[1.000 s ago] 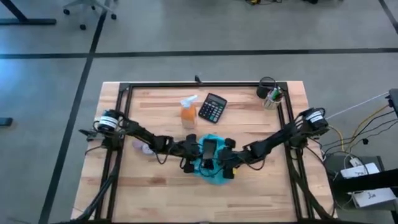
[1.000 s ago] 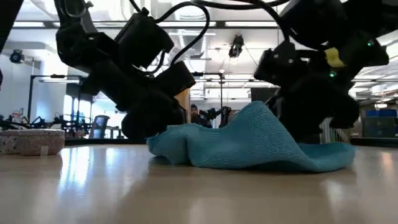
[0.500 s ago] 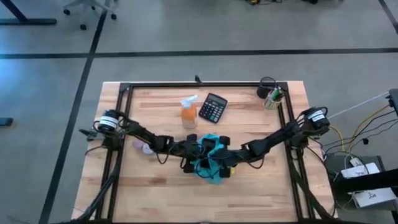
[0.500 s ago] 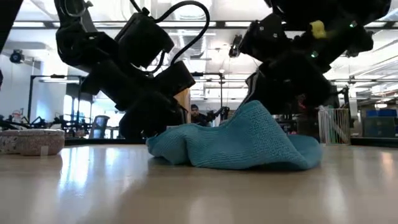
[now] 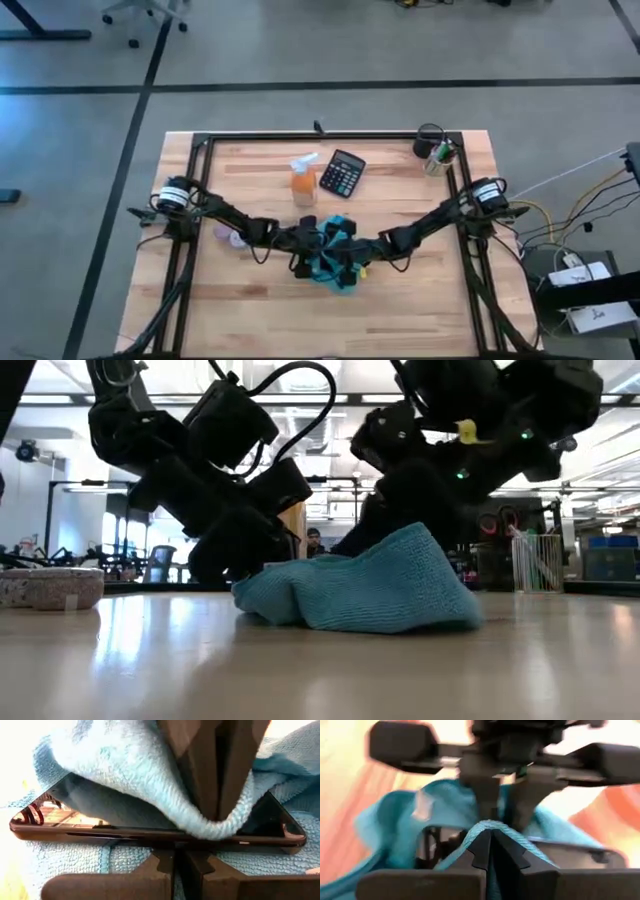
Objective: Apply microfiber cloth
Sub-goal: Wipe the front and back of the black cellphone with the blue microfiber cloth
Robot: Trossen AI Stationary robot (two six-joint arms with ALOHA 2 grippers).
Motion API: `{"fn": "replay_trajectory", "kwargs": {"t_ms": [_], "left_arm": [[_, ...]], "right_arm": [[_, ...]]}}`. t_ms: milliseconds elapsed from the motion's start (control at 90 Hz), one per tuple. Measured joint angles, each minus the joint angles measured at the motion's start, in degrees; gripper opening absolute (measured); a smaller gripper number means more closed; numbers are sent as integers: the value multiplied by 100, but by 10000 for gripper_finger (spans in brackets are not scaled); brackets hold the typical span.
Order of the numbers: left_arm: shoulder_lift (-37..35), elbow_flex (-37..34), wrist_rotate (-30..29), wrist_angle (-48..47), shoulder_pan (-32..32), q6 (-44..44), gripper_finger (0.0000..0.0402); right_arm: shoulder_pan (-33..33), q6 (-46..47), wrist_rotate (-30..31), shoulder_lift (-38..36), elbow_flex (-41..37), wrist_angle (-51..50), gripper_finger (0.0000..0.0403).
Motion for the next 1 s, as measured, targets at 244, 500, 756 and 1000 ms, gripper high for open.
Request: {"fn": "replay_trajectory", "kwargs": {"t_ms": [244, 500, 756, 1000], "left_arm": [[-37, 4, 2, -104, 1, 2, 0], [-55, -2, 32, -269, -3, 28, 0], [-55, -4, 52, -403, 3, 22, 0], [-50, -17, 31, -463, 122, 22, 0]], "right_arm": [[-244, 782, 426, 237, -172, 155, 0], [141, 677, 276, 621, -201, 1087, 0], [631, 947, 24, 630, -256, 1009, 0], [650, 1003, -49, 629, -260, 1010, 0]]}}
